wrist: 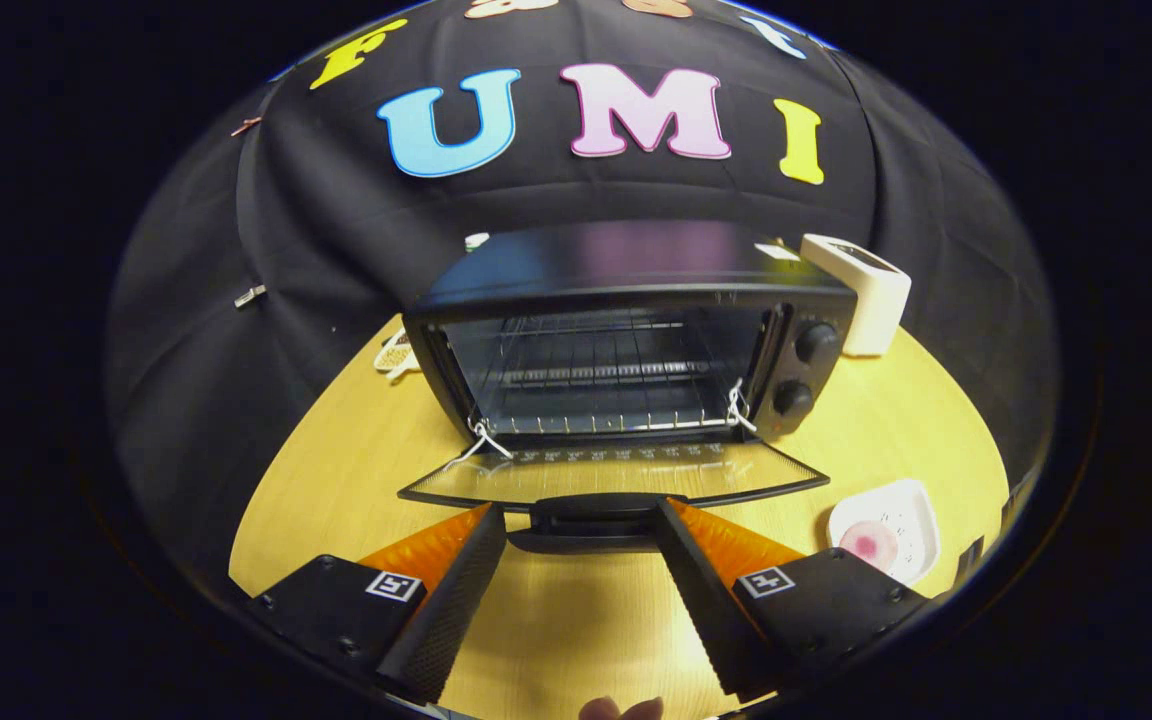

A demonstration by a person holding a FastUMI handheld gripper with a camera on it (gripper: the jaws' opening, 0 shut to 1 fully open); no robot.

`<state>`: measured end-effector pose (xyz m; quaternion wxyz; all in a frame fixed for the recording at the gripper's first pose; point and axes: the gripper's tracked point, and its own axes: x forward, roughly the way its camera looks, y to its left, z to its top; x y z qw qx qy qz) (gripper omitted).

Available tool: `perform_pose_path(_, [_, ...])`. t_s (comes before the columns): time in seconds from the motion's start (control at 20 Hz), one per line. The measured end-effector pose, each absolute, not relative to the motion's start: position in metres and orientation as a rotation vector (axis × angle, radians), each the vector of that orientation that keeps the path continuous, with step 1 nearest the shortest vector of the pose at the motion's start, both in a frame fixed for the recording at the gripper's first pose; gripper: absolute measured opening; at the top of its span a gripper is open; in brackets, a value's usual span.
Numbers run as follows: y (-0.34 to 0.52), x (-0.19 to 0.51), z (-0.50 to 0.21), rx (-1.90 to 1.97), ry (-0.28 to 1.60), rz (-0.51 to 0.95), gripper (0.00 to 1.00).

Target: Open the toaster oven, put the food inside, and close the toaster oven door.

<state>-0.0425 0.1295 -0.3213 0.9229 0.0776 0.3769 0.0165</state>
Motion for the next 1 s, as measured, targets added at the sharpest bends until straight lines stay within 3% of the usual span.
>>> perform_pose_path(0.4, [0.129, -0.084, -0.368, 0.119, 0.917, 0.102, 1.0])
perform_pose_path(0.7, [0.1, -0.081, -0.325, 0.168, 0.863, 0.169, 1.0])
perform_pose_path(1.0, [0.0, -0.083, -0.282, 0.122, 0.808, 0.183, 1.0])
